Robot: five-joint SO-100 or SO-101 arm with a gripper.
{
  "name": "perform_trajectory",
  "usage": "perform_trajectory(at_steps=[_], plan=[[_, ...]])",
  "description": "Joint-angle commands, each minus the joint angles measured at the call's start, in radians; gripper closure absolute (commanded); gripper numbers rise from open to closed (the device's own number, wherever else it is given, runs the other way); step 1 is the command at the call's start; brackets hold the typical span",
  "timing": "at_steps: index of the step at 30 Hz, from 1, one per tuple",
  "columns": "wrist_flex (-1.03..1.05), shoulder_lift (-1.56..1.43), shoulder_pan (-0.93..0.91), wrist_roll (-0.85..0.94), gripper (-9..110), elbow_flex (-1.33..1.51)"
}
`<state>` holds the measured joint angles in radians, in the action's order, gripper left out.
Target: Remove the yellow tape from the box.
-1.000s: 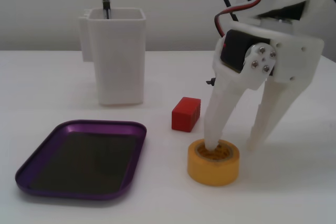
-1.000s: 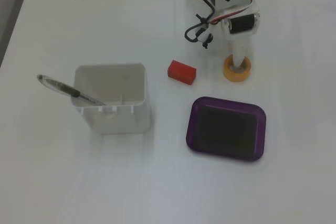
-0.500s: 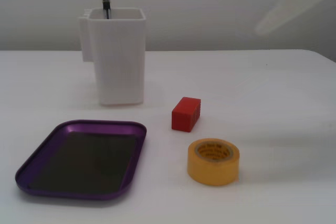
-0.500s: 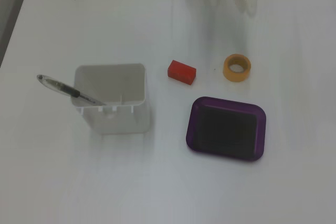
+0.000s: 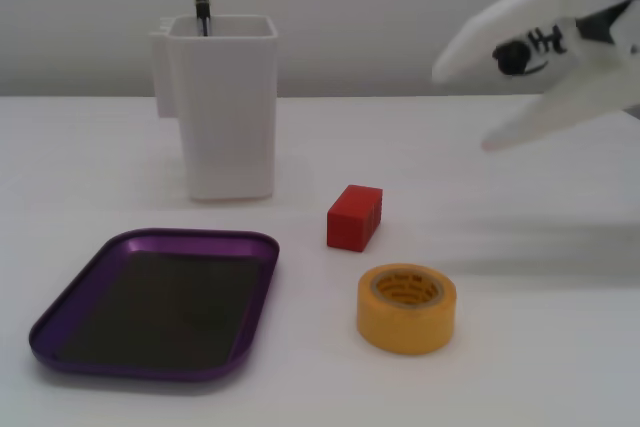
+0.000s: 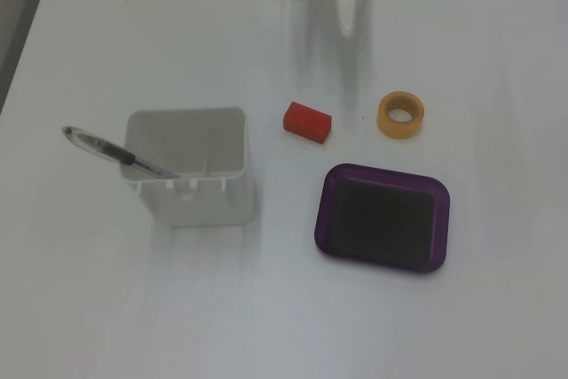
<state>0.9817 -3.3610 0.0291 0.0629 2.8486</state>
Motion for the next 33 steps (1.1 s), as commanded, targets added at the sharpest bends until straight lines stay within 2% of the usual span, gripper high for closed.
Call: perform_trajectory(at_steps=[1,12,20,22,25,33], plan=[[-0.006,-0.103,-0.015,-0.006,83,0.051],[-0.020,-0.071,-0.015,-0.006,83,0.242],[-0.008,-0.071,-0.015,-0.005,84,0.262],[-0.006,-0.071,-0.015,-0.003,87,0.262],[-0.006,-0.071,-0.015,-0.005,102,0.262],[-0.008,-0.071,-0.012,-0.011,100,0.262]])
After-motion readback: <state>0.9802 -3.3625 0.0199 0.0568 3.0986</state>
